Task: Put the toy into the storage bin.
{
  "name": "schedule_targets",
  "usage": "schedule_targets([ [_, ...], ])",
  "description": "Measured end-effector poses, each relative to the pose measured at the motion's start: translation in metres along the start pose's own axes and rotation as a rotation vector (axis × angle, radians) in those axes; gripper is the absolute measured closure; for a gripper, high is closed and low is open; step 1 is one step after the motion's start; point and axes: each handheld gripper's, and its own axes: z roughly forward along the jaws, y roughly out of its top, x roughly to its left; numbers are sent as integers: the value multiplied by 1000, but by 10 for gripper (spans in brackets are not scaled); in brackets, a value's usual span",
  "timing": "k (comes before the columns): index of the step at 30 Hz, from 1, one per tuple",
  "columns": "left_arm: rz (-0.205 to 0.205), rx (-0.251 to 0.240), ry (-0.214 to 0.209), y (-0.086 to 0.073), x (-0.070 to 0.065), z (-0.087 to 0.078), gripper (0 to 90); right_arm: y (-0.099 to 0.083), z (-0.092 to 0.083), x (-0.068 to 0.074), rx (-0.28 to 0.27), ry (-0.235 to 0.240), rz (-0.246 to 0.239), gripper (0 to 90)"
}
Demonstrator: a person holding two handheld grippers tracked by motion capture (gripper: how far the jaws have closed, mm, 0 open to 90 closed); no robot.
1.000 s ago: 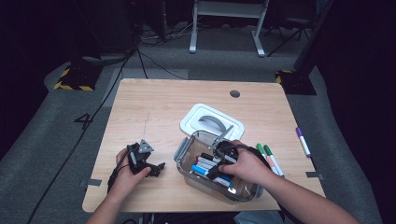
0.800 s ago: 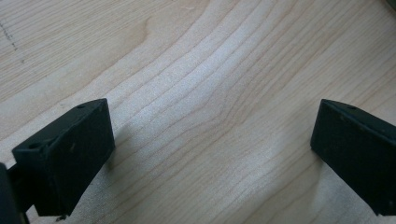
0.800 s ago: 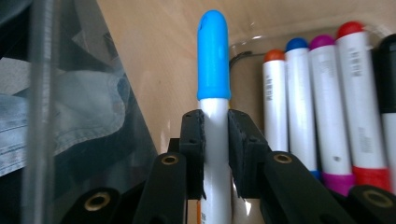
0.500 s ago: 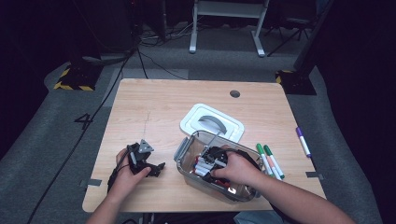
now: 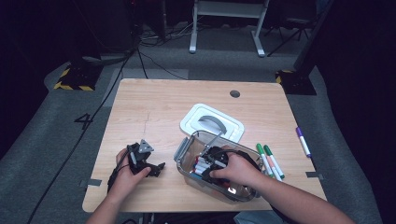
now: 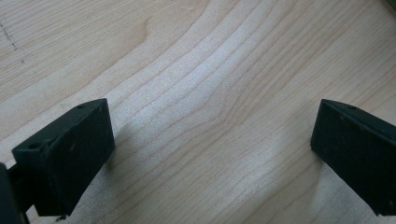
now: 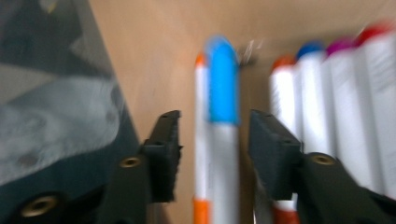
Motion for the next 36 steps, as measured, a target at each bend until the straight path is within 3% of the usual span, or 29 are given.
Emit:
schedule_targets([
  [4,0,0,-1,0,0,0,1,3,-23,2,-110,-91,-37,498],
  [8,0,0,-2,0,0,0,1,1,-51,3,-199,-136,-51,518],
  [13,-7,-1,-5,0,0,0,1,-13,-104,-4,-332,-225,-11,527],
  [18,-1,-1,-3,0,0,0,1,-36,-140,-21,-404,-324,58,523],
  [25,-7,1,-7,0,0,0,1,-75,-162,-45,-435,-417,180,517],
  [30,-1,2,-5,0,0,0,2,-103,-165,-65,-406,-482,259,537],
  [36,2,4,-2,0,0,-1,2,-136,-155,-91,-338,-515,371,602],
])
